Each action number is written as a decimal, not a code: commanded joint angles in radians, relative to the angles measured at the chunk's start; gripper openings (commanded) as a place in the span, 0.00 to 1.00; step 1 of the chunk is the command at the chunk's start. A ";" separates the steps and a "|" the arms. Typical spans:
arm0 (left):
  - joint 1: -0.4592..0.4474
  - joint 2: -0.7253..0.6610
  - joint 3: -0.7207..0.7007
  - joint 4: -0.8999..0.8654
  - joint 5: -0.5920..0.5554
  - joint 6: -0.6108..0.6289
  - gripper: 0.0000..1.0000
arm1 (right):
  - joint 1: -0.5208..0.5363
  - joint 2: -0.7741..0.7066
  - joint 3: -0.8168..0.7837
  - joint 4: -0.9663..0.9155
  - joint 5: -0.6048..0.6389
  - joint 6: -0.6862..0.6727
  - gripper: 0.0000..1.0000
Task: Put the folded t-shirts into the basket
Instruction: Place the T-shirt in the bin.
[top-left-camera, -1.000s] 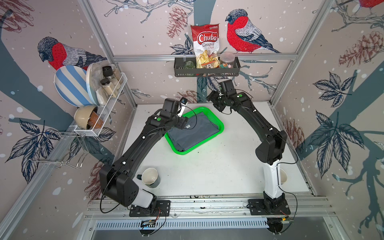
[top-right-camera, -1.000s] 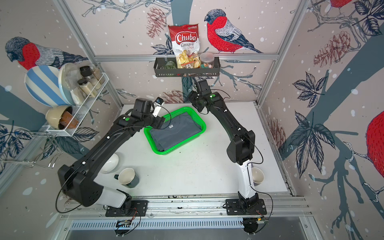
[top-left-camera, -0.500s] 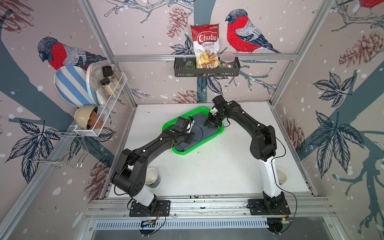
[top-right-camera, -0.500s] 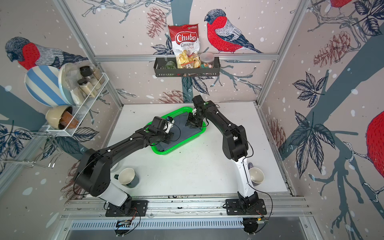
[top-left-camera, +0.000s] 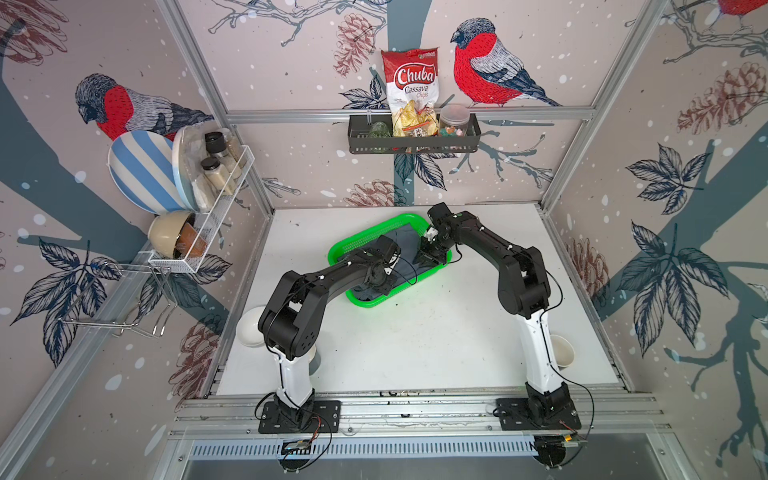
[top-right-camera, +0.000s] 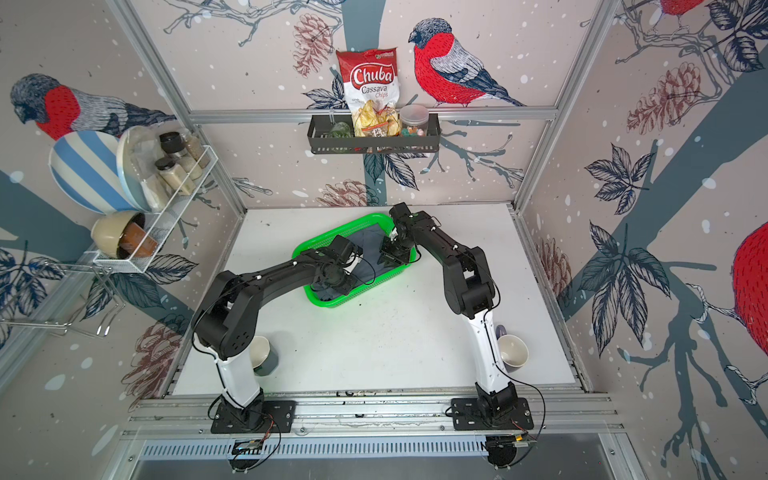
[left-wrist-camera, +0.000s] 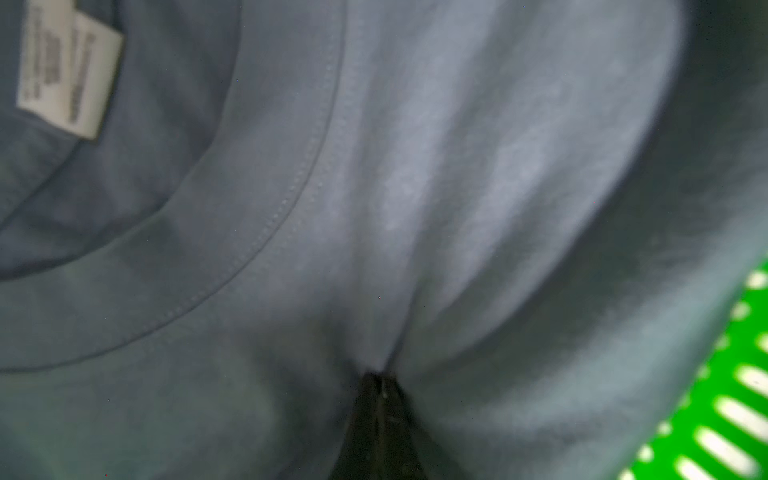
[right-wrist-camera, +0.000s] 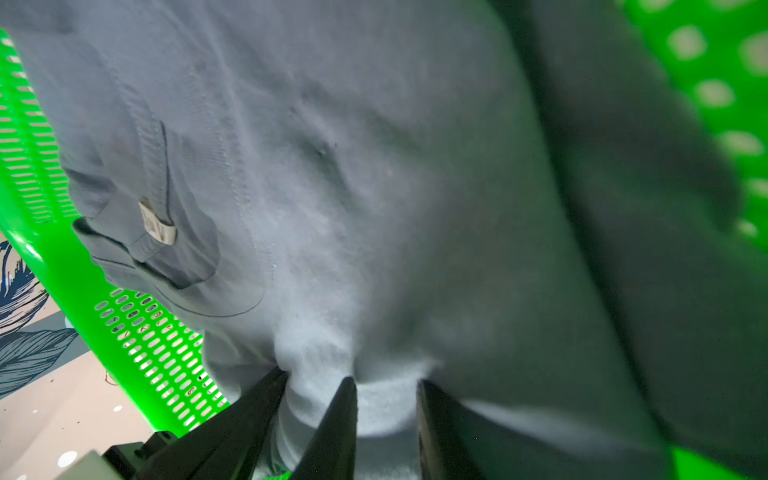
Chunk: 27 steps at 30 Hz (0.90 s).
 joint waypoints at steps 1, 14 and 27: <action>0.000 -0.004 0.010 -0.128 -0.079 0.019 0.00 | -0.033 -0.040 -0.070 -0.038 0.122 0.097 0.28; 0.002 -0.413 0.018 0.021 -0.076 0.021 0.52 | -0.118 -0.507 -0.648 0.362 0.145 0.395 0.46; 0.183 -0.548 -0.464 0.619 -0.365 -0.238 0.96 | 0.012 -0.573 -0.410 0.270 0.214 0.163 1.00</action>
